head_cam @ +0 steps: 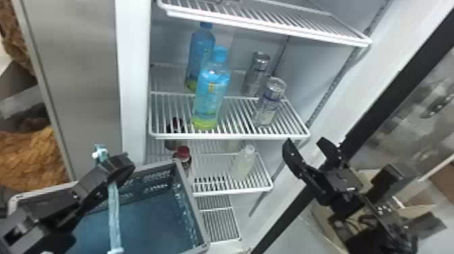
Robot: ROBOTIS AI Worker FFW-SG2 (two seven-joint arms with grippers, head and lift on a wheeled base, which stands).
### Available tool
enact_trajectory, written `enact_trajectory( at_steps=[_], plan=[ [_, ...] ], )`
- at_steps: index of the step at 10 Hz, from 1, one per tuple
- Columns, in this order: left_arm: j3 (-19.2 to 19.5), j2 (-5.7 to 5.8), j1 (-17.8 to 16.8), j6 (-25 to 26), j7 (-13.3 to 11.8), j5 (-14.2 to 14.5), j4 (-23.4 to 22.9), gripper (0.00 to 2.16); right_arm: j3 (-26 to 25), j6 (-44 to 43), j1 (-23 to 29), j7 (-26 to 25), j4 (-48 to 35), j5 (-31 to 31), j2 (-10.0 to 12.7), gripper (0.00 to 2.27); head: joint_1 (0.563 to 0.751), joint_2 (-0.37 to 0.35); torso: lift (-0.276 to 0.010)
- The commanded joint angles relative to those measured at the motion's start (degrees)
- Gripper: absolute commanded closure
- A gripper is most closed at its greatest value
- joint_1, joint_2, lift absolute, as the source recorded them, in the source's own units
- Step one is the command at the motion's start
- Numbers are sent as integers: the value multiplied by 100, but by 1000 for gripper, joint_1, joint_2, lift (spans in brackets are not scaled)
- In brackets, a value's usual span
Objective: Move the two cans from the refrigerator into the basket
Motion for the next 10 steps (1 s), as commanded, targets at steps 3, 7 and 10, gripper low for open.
enact_trajectory(
  at_steps=[3,7,10],
  plan=[
    [0,-9,-1,0,-1,8,0,1200,271,109,-633,-109,384,97,-137,130,695,-350,-35],
    [12,-18,13,0,-1,8,0,1200,705,166,-1350,-355,975,177,-269,130,695,-339,-35],
    [23,-26,13,0,8,8,28,1200,785,166,-1814,-407,1453,348,-286,130,695,-324,-35]
  ],
)
